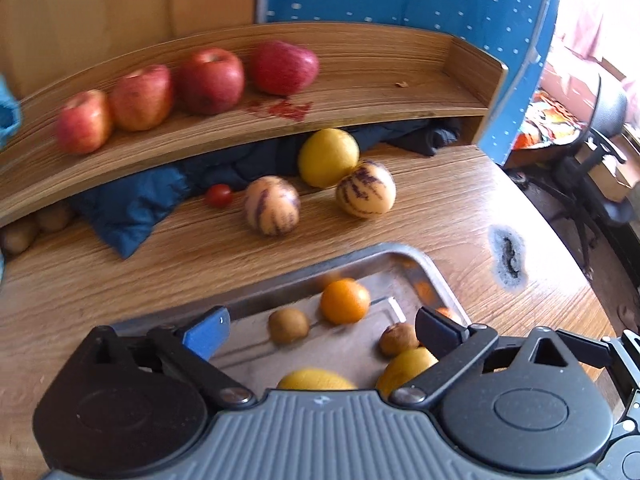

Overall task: Organize fruits
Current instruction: 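Carry the orange and mandarin over the steel tray and open both grippers, then move both tools back beneath the shelf toward the striped pepino melons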

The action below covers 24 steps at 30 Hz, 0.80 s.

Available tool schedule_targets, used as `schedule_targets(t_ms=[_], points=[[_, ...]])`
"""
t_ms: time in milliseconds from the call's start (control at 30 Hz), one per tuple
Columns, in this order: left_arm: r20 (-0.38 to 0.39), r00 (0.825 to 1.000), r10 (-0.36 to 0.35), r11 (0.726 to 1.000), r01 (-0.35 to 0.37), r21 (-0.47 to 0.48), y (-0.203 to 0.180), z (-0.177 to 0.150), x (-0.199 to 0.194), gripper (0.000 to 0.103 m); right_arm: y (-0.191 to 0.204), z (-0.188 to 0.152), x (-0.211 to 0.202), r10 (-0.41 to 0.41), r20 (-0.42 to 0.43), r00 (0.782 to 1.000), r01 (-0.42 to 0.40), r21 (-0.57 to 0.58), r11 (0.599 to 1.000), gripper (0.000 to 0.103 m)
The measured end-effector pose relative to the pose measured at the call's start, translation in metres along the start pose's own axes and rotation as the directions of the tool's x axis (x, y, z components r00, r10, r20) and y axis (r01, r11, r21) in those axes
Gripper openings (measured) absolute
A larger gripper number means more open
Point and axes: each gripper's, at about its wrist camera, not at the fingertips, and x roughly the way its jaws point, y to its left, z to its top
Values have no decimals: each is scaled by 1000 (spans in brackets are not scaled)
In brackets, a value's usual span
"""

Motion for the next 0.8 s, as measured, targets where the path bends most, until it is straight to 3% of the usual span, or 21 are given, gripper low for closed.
schedule_targets(t_ms=[567,800], points=[[-49,989,140,978,-145,-149,16,-84,-56,102,18,-41,-29,148,-43,988,-151,-82,985,102],[-65,983,170,972,-179,-155,16,-102,-75,102,24,-42,-35,197,-39,980,-200,-99,975,102]])
